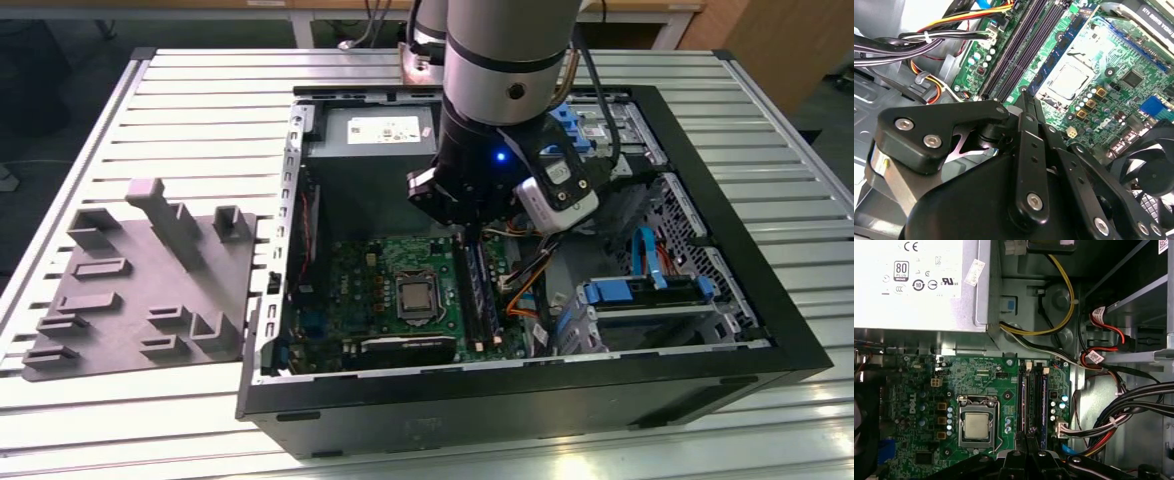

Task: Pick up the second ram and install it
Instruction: 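Insert the second ram into the second slot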

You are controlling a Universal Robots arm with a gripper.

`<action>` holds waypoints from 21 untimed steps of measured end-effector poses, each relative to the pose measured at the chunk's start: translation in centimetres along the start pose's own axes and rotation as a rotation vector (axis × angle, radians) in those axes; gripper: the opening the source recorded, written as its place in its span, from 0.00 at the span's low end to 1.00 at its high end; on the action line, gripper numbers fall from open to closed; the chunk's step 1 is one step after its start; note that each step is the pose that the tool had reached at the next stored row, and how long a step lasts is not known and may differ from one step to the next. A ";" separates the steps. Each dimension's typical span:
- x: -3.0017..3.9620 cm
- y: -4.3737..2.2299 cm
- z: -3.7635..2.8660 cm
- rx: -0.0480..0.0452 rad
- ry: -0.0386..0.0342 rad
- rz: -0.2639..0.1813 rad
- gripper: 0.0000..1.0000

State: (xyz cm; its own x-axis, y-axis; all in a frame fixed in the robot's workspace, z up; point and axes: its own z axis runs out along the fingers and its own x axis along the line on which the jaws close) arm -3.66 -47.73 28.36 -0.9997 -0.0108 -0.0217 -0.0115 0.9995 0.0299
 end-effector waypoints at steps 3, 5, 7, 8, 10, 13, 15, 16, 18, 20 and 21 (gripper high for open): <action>0.00 0.00 0.08 0.0002 0.0000 0.002 0.11; 0.00 -0.01 0.14 0.0002 -0.0001 0.004 0.11; 0.00 -0.01 0.20 0.0002 -0.0002 0.006 0.11; 0.01 -0.01 0.23 0.0003 -0.0002 0.006 0.11; 0.01 -0.01 0.29 0.0003 -0.0002 0.008 0.11; 0.01 -0.01 0.37 0.0003 -0.0002 0.010 0.11; 0.01 -0.01 0.43 0.0004 -0.0003 0.011 0.11; 0.01 -0.01 0.46 0.0003 -0.0003 0.011 0.11; 0.01 -0.02 0.51 0.0004 -0.0003 0.012 0.11; 0.01 -0.02 0.56 0.0004 -0.0003 0.013 0.11; 0.01 -0.02 0.58 0.0004 -0.0004 0.013 0.11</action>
State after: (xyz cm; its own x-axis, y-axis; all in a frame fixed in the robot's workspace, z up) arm -3.66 -47.73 27.78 -0.9998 0.0027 -0.0217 0.0020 0.9996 0.0298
